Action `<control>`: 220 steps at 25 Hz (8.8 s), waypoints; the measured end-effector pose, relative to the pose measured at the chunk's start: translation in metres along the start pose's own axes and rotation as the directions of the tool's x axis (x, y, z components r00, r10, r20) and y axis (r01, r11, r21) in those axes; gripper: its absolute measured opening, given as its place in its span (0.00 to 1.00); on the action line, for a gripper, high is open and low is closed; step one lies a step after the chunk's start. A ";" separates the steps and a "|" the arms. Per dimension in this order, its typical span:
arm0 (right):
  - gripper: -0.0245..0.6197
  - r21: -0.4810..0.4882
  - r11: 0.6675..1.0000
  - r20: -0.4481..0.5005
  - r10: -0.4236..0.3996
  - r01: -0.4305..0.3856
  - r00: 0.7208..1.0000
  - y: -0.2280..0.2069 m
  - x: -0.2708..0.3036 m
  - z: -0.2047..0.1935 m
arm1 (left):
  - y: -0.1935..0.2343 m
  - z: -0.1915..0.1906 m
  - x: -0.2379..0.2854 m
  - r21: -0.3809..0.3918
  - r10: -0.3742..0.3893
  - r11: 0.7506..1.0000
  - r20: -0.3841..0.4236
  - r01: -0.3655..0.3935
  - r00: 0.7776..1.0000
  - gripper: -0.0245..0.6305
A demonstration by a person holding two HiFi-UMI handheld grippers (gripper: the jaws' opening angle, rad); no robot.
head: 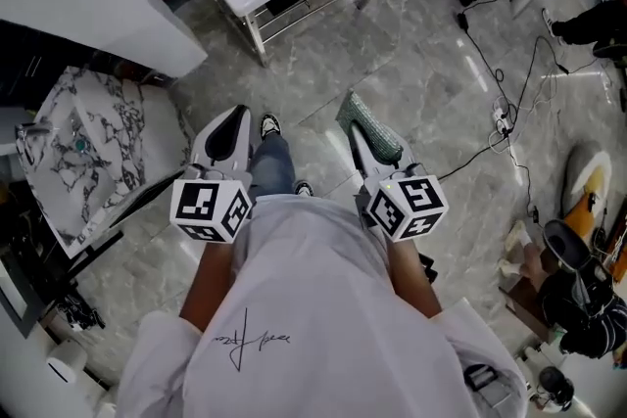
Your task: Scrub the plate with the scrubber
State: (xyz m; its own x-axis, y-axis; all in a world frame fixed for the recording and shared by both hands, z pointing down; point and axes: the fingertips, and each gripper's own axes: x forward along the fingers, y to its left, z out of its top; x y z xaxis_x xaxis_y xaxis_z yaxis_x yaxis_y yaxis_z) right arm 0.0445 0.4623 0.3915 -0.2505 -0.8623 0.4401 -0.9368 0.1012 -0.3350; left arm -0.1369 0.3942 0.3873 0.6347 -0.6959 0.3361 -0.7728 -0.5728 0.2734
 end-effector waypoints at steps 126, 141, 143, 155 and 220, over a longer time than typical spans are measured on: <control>0.13 0.167 0.877 -0.739 0.414 -0.450 0.532 -0.036 0.643 0.109 | 0.361 0.036 0.493 0.330 0.236 0.944 -0.717 0.021 0.656 0.20; 0.13 0.226 0.925 -0.753 0.365 -0.306 0.548 -0.064 0.667 0.104 | 0.353 0.035 0.501 0.294 0.197 0.955 -0.705 0.028 0.681 0.21; 0.13 0.221 0.928 -0.750 0.358 -0.300 0.556 -0.067 0.669 0.106 | 0.354 0.034 0.502 0.288 0.189 0.957 -0.704 0.033 0.685 0.21; 0.13 0.193 0.942 -0.742 0.323 -0.274 0.587 -0.086 0.672 0.114 | 0.356 0.034 0.497 0.295 0.202 0.955 -0.711 0.024 0.674 0.21; 0.14 -0.278 0.910 -0.851 -0.085 -0.308 0.518 -0.173 0.630 0.145 | 0.353 0.028 0.500 0.271 0.186 0.962 -0.715 0.022 0.674 0.21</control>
State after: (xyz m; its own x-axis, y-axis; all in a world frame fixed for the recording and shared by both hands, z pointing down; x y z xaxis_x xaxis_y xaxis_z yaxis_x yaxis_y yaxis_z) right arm 0.0844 -0.1704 0.6063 -0.2585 -0.0327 0.9655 -0.8430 0.4957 -0.2089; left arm -0.0926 -0.1682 0.6264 0.2824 -0.2662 0.9216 -0.7294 -0.6836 0.0260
